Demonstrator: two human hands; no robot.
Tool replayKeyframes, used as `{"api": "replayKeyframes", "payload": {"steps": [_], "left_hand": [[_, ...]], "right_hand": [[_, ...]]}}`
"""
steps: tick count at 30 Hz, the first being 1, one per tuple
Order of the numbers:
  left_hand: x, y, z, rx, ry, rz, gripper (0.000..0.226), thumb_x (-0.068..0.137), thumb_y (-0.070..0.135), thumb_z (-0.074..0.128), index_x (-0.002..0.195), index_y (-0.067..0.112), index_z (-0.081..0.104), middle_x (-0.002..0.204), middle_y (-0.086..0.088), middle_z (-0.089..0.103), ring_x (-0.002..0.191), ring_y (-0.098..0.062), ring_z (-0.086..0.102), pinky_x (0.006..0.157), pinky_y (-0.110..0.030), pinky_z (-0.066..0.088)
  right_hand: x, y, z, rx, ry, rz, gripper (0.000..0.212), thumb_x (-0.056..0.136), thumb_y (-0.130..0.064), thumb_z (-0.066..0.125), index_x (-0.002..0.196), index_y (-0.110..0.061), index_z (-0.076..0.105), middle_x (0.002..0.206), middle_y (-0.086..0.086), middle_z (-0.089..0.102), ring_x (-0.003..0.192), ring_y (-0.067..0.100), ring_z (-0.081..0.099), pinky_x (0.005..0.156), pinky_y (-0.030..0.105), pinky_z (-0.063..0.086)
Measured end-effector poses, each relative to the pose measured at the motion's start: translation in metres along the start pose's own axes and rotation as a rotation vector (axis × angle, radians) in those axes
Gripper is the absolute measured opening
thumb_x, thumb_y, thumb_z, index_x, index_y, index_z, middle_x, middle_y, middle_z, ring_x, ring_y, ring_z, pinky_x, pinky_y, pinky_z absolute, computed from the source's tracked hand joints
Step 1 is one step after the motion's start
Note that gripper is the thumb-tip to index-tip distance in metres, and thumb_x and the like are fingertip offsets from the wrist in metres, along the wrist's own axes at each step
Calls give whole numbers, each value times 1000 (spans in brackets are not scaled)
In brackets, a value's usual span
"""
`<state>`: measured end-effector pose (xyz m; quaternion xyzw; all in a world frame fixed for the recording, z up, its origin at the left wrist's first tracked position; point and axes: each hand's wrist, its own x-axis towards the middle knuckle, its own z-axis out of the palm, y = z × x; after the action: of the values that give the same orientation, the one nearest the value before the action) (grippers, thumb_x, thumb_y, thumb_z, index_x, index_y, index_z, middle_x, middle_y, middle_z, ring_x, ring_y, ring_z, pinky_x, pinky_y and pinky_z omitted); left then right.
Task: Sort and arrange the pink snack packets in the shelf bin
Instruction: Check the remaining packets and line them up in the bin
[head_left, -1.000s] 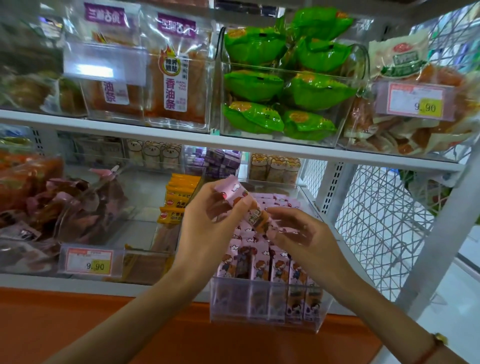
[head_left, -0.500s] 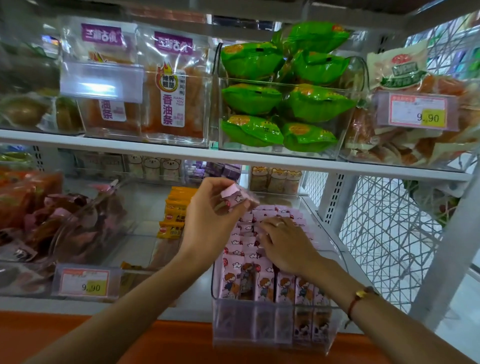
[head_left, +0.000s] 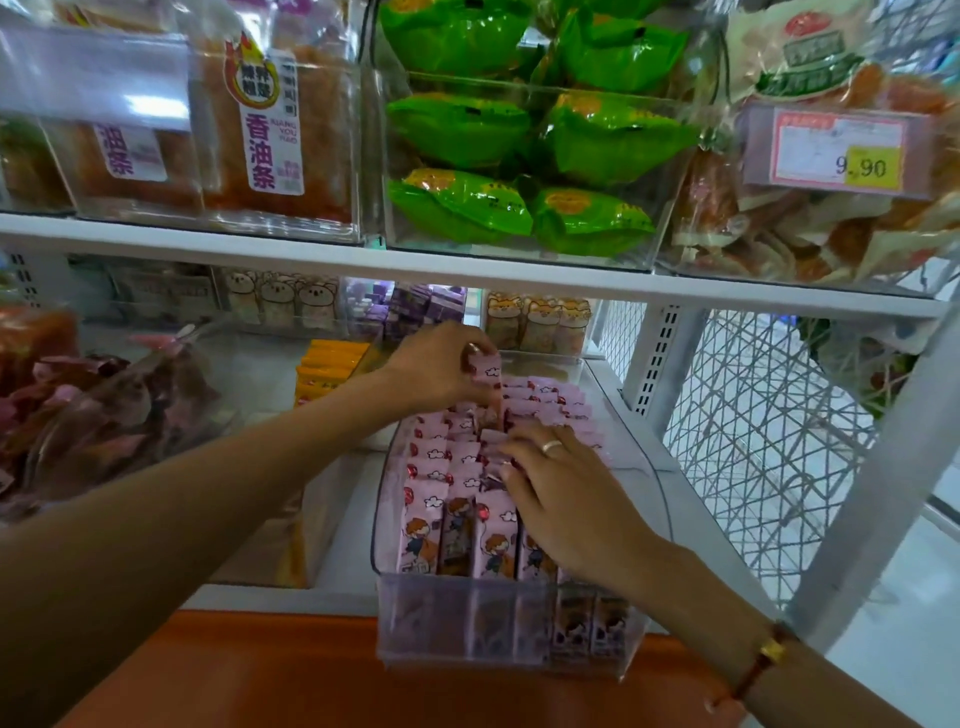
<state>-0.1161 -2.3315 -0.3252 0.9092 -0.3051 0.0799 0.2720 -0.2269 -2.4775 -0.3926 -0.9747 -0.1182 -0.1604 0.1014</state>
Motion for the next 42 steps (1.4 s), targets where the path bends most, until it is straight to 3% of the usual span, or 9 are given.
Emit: {"api": "replayKeyframes", "payload": {"steps": [6,10,13,19,25,34,36,38,42], "left_hand": [[7,4,24,357,-169,59,33,87,37,66,115,20,62,116,0,64,95,-13,57,81,-25,41],[6,3,25,372,-344,52,28,99,32,47,106,15,68,85,2,62,75,-13,52,62,-19,35],[3,4,15,281,-352,33,34,100,32,42,126,15,58,128,-6,58,113,-20,53,92,-29,40],[-4,7,18,318,-365,73,35,94,36,55,124,19,60,129,-1,58,112,-16,53,85,-23,37],[-13,9,23,229,-34,-62,19,94,31,57,106,20,66,117,-1,64,90,-11,55,72,-23,41],[-79,47,10,-586,731,-149,21,96,38,52,102,19,58,91,7,66,85,-9,64,77,-40,57],[-94,52,6,-697,792,-162,20,94,36,54,102,18,58,91,6,66,87,-9,64,78,-40,57],[-107,54,1,-739,805,-170,19,94,35,54,103,19,58,91,6,66,86,-7,65,79,-35,58],[-126,57,-1,-750,771,-93,10,93,33,57,97,24,60,89,11,66,83,0,64,74,-17,53]], "right_hand": [[0,-1,-4,55,-6,-2,39,102,-34,27,137,-26,43,142,-5,42,132,11,32,114,30,24],[-4,0,-9,197,39,-2,38,103,-26,31,140,-26,37,138,-4,46,125,6,38,102,15,26],[-6,0,-15,119,113,-23,39,102,-25,33,140,-23,39,140,-2,46,128,9,37,101,15,20],[-12,2,-8,-5,-116,16,43,102,-38,23,145,-32,30,150,-5,36,140,13,27,118,35,7],[-7,-1,-7,17,-70,29,36,101,-40,29,131,-32,46,137,-6,51,127,14,43,113,35,17],[-5,0,-9,-10,-122,35,42,102,-35,25,141,-27,38,146,-3,43,134,15,36,116,36,16],[-7,-3,-15,20,-107,36,39,103,-30,26,138,-24,43,139,-1,49,126,14,44,112,34,27],[-8,-10,-25,133,-11,57,32,103,-24,30,124,-19,54,115,-2,59,98,8,53,90,24,40],[-16,-33,-53,658,168,143,36,96,-44,37,127,-31,50,118,-20,49,100,-12,46,84,12,35]]}}
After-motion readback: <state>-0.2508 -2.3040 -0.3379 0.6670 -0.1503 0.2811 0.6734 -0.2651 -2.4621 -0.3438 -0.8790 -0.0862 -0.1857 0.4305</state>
